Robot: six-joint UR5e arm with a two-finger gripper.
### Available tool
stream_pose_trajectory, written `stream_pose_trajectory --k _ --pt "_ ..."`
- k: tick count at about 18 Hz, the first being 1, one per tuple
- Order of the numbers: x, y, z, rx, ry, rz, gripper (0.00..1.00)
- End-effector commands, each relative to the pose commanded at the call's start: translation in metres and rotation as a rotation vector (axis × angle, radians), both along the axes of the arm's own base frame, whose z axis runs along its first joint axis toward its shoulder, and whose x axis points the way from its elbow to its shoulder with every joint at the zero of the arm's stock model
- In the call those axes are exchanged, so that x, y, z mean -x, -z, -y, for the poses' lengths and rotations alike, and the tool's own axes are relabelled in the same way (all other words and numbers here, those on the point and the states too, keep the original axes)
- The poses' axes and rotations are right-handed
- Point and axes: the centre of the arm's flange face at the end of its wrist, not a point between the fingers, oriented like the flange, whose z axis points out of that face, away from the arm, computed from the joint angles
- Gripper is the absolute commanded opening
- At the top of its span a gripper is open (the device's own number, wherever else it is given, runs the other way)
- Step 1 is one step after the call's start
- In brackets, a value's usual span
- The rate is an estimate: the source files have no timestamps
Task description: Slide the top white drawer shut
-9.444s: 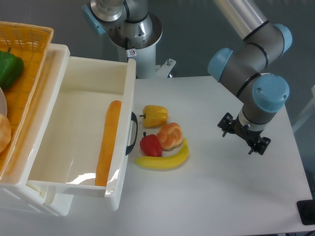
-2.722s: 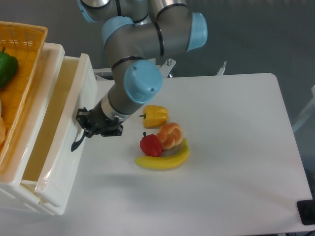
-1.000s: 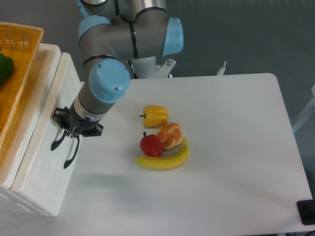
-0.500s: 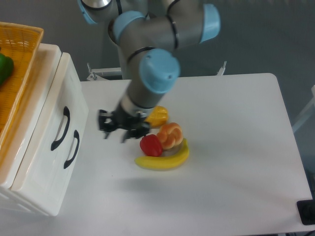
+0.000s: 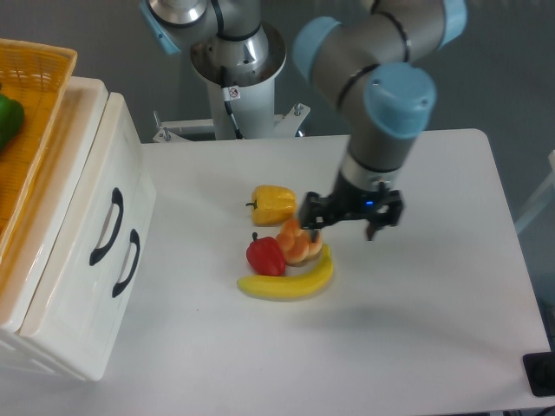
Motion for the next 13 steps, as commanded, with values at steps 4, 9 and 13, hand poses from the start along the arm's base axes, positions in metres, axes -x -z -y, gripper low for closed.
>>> stream_pose_trajectory --k 4,9,13 --pt "0.035 0.013 0.039 0.082 0.139 -0.037 1.0" --pt "0.067 0.057 0.055 0.155 0.338 -0.057 1.0" --pt "0.083 0.072 0.078 0.182 0.417 -0.044 1.0"
